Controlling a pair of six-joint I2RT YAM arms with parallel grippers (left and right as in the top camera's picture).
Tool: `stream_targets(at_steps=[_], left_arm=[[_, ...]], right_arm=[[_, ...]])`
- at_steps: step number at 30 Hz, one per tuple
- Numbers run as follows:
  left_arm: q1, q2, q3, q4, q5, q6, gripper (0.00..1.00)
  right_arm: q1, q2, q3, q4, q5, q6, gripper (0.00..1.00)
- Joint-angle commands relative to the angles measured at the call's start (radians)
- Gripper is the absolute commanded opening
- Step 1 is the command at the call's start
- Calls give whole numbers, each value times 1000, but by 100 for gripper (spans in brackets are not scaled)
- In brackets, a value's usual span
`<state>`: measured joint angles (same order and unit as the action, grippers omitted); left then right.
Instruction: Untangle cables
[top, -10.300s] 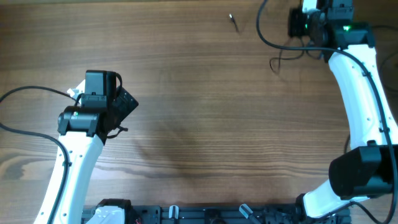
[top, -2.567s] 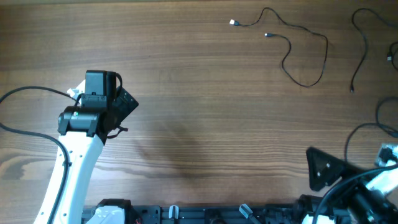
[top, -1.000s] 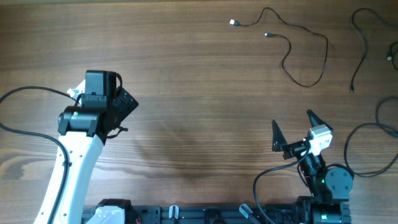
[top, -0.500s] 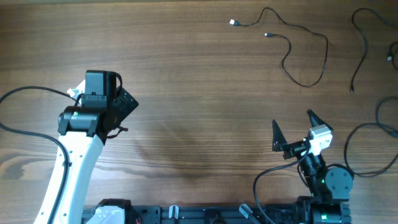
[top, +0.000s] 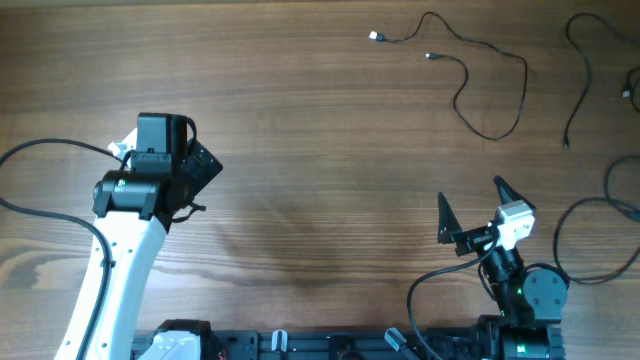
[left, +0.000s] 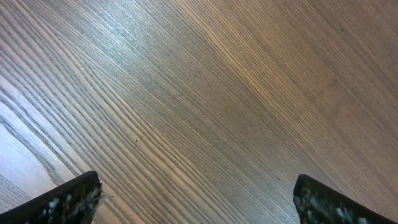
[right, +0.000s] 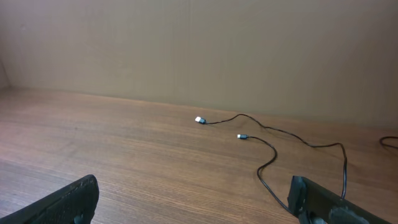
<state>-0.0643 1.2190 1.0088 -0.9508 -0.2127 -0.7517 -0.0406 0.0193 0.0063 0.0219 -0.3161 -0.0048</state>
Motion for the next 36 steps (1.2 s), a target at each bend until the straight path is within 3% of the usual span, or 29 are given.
stream_targets(at_steps=[1, 16, 23, 28, 30, 33, 36], left_arm=[[4, -7, -2, -1, -16, 15, 100], [4, -7, -2, 0, -16, 15, 100], [4, -7, -2, 107, -2, 11, 100], [4, -31, -1, 93, -5, 16, 100], [4, -82, -1, 79, -5, 23, 100], [4, -264, -2, 69, 87, 202, 100], [3, -464, -2, 31, 130, 225, 100]], right_arm=[[4, -16, -1, 1, 13, 5, 100], [4, -16, -1, 1, 13, 5, 100], [4, -16, -1, 1, 13, 5, 100], [4, -16, -1, 1, 13, 5, 100], [4, -16, -1, 1, 12, 5, 100], [4, -16, -1, 1, 13, 5, 100], [4, -16, -1, 1, 13, 5, 100]])
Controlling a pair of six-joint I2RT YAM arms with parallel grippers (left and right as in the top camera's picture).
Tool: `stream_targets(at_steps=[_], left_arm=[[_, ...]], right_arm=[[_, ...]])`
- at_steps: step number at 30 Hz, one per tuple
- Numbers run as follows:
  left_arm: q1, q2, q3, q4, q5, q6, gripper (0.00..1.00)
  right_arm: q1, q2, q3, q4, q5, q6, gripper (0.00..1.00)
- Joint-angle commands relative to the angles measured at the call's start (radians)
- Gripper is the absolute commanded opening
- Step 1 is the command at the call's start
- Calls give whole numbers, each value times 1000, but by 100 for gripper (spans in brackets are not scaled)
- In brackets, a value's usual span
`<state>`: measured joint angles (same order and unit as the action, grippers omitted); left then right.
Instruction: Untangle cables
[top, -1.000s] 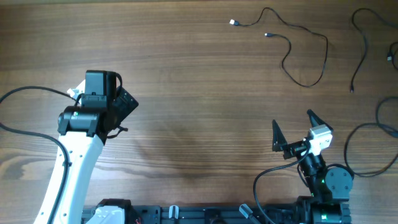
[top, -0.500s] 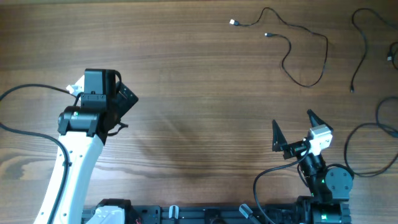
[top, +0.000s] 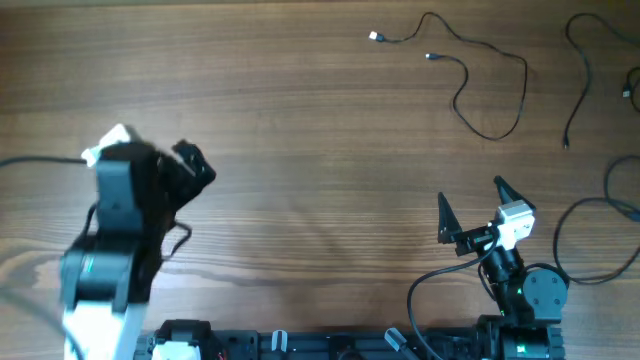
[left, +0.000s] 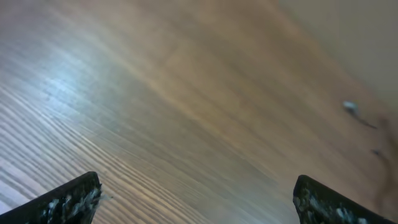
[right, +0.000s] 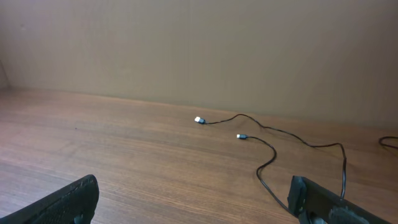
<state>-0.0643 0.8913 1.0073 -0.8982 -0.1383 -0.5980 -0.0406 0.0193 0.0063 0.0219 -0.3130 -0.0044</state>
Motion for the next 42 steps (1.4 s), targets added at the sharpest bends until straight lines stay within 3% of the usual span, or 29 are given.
stream_targets(at_steps=[1, 5, 12, 18, 27, 32, 42], left_arm=[[4, -204, 0, -42, 55, 71, 100], [4, -373, 0, -179, 37, 70, 100], [4, -387, 0, -368, 37, 71, 100], [4, -419, 0, -378, 37, 71, 100], [51, -740, 0, -379, 37, 71, 100], [107, -830, 0, -393, 37, 71, 100], [107, -887, 0, -412, 37, 70, 100]], right_arm=[[4, -16, -1, 1, 10, 5, 100], [4, -16, -1, 1, 10, 5, 100], [4, -16, -1, 1, 9, 5, 100], [4, -16, -1, 1, 10, 5, 100], [4, -16, -1, 1, 10, 5, 100], [4, -16, -1, 1, 10, 5, 100], [4, -16, -1, 1, 10, 5, 100]])
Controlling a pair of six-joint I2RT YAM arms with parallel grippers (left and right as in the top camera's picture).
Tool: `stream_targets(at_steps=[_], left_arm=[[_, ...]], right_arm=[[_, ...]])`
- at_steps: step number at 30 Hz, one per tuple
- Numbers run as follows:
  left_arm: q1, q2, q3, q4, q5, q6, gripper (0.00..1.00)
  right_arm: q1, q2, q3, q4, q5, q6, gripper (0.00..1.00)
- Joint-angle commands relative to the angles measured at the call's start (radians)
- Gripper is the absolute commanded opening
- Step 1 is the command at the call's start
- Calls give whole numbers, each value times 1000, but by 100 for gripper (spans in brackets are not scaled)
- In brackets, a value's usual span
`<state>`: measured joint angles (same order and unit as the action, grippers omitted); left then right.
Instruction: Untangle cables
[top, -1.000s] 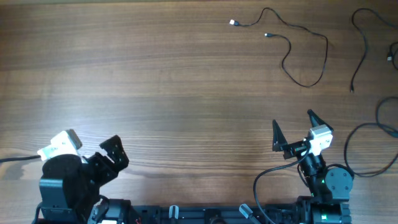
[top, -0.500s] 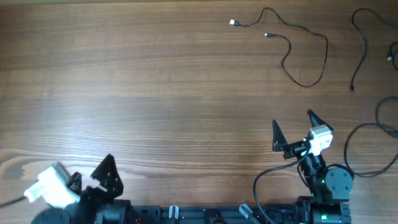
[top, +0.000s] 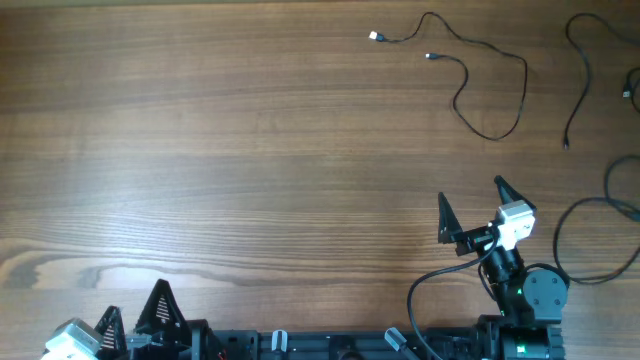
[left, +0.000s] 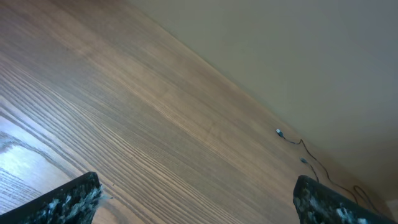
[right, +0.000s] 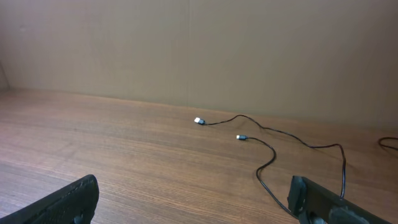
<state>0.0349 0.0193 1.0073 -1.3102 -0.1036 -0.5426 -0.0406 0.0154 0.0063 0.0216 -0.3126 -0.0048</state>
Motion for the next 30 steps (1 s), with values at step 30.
stream_targets(at_steps=[30], left_arm=[[15, -14, -946, 1268, 11, 26, 100]], right_arm=[[4, -12, -1, 2, 9, 6, 100]])
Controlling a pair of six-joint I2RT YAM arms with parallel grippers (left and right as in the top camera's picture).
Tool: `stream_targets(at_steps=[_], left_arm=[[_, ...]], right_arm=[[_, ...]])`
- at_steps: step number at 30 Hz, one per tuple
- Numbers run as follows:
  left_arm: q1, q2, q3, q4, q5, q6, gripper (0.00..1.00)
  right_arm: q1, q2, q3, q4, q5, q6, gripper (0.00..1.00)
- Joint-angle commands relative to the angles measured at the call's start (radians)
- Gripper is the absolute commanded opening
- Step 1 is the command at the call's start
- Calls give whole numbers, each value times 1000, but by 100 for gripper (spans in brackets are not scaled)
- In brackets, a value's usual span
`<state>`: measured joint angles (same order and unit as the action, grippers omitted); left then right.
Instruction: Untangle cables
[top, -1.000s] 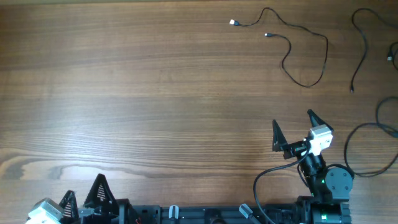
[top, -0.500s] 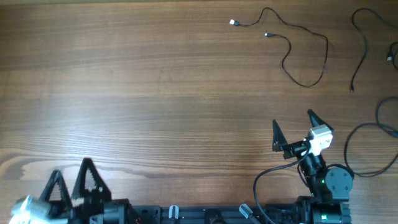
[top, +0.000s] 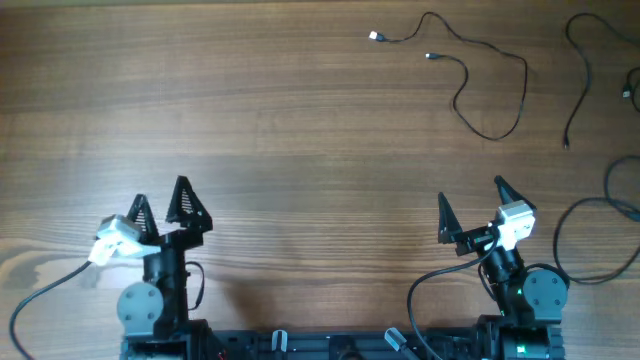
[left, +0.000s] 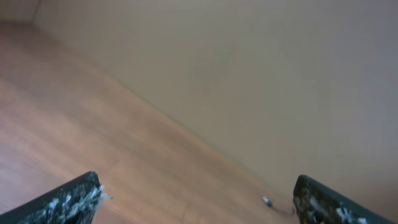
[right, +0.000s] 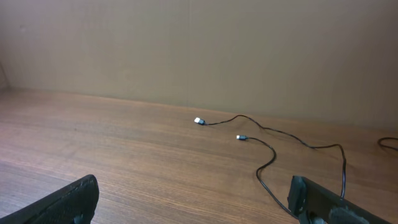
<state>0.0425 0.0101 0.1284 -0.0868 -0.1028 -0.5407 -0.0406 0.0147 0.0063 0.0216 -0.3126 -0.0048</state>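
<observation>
A thin black cable (top: 470, 85) with a white plug (top: 375, 36) lies loose at the back right of the table; the right wrist view shows this cable (right: 273, 152) apart from the others. A second black cable (top: 582, 75) lies at the far right. My left gripper (top: 163, 207) stands open at the front left, holding nothing; its view is blurred, with the left gripper (left: 196, 205) pointing at the back wall. My right gripper (top: 472, 205) is open and empty at the front right, and in its own view the right gripper (right: 193, 202) faces the cable.
The wooden table (top: 300, 150) ends at a plain beige wall (right: 186, 50) at the back. Another dark cable (top: 615, 200) loops off the right edge beside the right arm's base. The arms' mounts sit along the front edge.
My left arm was low at the front left corner of the overhead view; now it stands at the front left with its open gripper tilted up toward the wall. The right arm and cables are unchanged.
My left arm first reached out over the left of the table, its open gripper pointing down at bare wood. It then stood nearer the front, later at the front left corner, and now at the front. The right arm and cables stayed put.
</observation>
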Motion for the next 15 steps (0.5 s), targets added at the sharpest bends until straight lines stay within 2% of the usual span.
stream_targets(at_steps=[1, 3, 5, 8, 13, 15], left_arm=[[7, -5, -92, 75, 39, 74, 100], [7, -3, -122, 106, 167, 233, 100], [7, -3, -122, 106, 234, 293, 100], [7, -3, -122, 62, 240, 354, 100], [7, 6, -122, 22, 223, 335, 100], [7, 6, -122, 19, 167, 214, 100]], right_arm=[[4, -11, -1, 2, 9, 5, 100], [4, -11, -1, 2, 9, 5, 100], [4, -11, -1, 2, 9, 6, 100], [4, -11, -1, 2, 9, 5, 100], [4, -11, -1, 2, 9, 5, 100], [4, -11, -1, 2, 9, 5, 100]])
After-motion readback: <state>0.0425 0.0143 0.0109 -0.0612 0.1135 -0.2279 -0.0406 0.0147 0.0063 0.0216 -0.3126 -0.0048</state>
